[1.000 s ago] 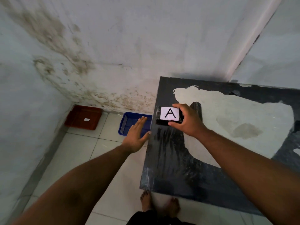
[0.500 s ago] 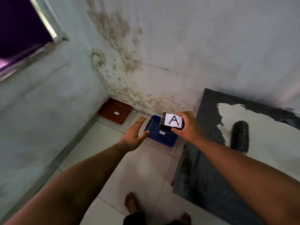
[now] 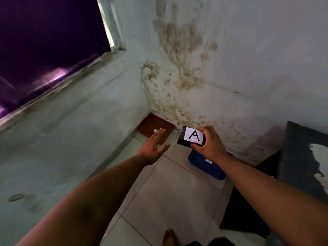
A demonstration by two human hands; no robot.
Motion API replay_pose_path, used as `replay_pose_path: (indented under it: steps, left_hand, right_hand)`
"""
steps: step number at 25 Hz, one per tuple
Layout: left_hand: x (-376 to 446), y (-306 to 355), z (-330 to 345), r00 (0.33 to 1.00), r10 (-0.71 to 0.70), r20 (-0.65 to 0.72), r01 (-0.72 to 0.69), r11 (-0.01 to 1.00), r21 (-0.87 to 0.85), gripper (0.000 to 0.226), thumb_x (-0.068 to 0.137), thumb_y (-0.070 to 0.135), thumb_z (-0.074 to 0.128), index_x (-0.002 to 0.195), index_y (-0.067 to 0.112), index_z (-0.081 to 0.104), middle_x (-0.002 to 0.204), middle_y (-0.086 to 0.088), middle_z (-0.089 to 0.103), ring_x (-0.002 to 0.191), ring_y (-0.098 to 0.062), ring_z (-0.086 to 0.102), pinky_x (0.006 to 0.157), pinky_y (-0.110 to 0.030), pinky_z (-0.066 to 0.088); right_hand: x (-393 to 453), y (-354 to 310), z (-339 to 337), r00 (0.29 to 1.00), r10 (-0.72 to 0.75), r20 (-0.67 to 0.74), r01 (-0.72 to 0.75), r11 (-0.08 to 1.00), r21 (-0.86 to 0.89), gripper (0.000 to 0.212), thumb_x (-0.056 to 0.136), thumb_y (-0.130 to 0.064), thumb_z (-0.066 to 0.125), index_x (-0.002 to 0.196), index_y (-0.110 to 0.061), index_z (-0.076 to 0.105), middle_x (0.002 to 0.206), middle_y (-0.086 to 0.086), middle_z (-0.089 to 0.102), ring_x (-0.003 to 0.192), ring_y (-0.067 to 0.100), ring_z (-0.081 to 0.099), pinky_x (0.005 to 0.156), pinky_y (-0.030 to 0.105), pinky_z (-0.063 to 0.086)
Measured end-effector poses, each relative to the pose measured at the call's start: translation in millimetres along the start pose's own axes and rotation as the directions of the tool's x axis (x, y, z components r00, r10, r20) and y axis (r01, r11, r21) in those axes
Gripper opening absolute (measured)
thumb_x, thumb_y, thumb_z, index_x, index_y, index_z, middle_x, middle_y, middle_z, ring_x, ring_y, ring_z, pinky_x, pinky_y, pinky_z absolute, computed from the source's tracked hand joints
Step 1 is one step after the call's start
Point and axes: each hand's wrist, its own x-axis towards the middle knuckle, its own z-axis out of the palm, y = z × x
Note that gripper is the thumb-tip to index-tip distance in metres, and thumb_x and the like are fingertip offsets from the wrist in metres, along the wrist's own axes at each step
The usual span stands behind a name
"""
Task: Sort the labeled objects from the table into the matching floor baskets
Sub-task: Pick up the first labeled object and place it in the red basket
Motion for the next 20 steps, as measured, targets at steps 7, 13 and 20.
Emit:
replay_pose_path:
  steps: [7, 13, 20]
  left_hand:
    - [53.2, -70.3, -38.9, 0.998, -0.052, 0.020, 0.052, 0.999, -0.013, 0.078, 0.087, 0.069, 0.039, 0.152, 0.032, 0.019, 0.162, 0.002, 0.020, 0.147, -0.013, 0.020, 0.117, -0.037, 0.021]
    - [150.1, -141.0, -71.5, 0.996, -0.090, 0.023, 0.091, 0.994, -0.054, 0.067, 0.095, 0.047, 0.051, 0.152, 0.025, 0.023, 0.161, 0.000, 0.022, 0.145, -0.007, 0.019, 0.113, -0.024, 0.016]
    - [249.1, -228.8, -87.2, 0.977, -0.187, 0.104, 0.193, 0.980, -0.054, 0.073, 0.088, 0.063, 0.044, 0.151, 0.035, 0.021, 0.161, 0.008, 0.020, 0.146, -0.010, 0.021, 0.118, -0.041, 0.023]
  right_hand:
    - [91.1, -20.8, 57.7, 0.999, -0.014, 0.034, 0.013, 1.000, 0.025, 0.072, 0.065, -0.026, 0.086, 0.126, -0.012, 0.051, 0.118, 0.006, 0.049, 0.099, 0.013, 0.050, 0.075, 0.007, 0.035]
    - [207.5, -12.4, 113.8, 0.998, 0.019, 0.054, -0.021, 0.999, 0.025, 0.073, 0.065, -0.023, 0.087, 0.127, -0.007, 0.052, 0.120, 0.011, 0.049, 0.099, 0.016, 0.050, 0.081, 0.023, 0.040]
    - [330.2, 6.0, 181.5, 0.993, 0.077, 0.093, -0.082, 0.995, 0.051, 0.065, 0.067, -0.018, 0.085, 0.122, -0.004, 0.053, 0.114, 0.013, 0.049, 0.095, 0.021, 0.051, 0.078, 0.025, 0.039]
